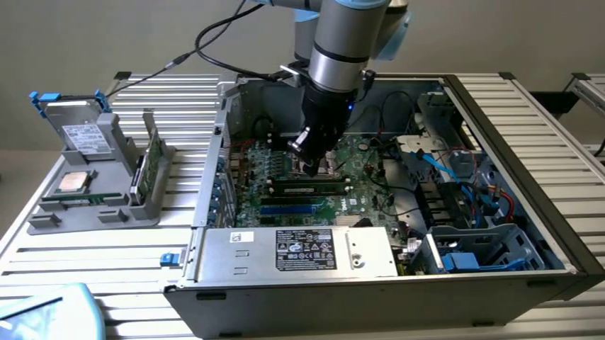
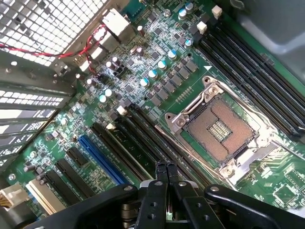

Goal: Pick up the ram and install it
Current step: 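Press down the ram until it locks into place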

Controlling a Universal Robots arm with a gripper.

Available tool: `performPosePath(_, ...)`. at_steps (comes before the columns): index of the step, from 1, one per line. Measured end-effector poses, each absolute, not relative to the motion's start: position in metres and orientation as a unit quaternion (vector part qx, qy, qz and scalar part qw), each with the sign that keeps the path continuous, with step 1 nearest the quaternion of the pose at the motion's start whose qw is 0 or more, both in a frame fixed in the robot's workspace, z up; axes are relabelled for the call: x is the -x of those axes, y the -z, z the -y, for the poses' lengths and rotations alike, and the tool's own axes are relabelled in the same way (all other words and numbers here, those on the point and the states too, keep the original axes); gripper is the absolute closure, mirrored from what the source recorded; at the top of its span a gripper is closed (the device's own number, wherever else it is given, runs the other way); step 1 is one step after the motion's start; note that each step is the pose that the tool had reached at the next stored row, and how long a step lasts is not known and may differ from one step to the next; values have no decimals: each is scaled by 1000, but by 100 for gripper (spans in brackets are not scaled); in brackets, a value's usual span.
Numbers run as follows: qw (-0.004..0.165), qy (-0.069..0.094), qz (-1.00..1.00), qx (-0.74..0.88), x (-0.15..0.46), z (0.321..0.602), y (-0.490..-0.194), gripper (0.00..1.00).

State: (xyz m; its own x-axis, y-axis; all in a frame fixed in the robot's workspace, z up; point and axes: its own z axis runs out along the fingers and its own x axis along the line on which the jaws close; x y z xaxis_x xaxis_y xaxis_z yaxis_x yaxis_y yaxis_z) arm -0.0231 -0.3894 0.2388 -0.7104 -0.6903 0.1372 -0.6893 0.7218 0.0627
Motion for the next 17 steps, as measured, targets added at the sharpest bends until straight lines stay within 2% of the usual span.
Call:
performPosePath(6, 74, -7, 932, -356, 23, 389, -241, 90)
performPosePath(17, 57, -25, 946, -317, 23, 389, -241, 90)
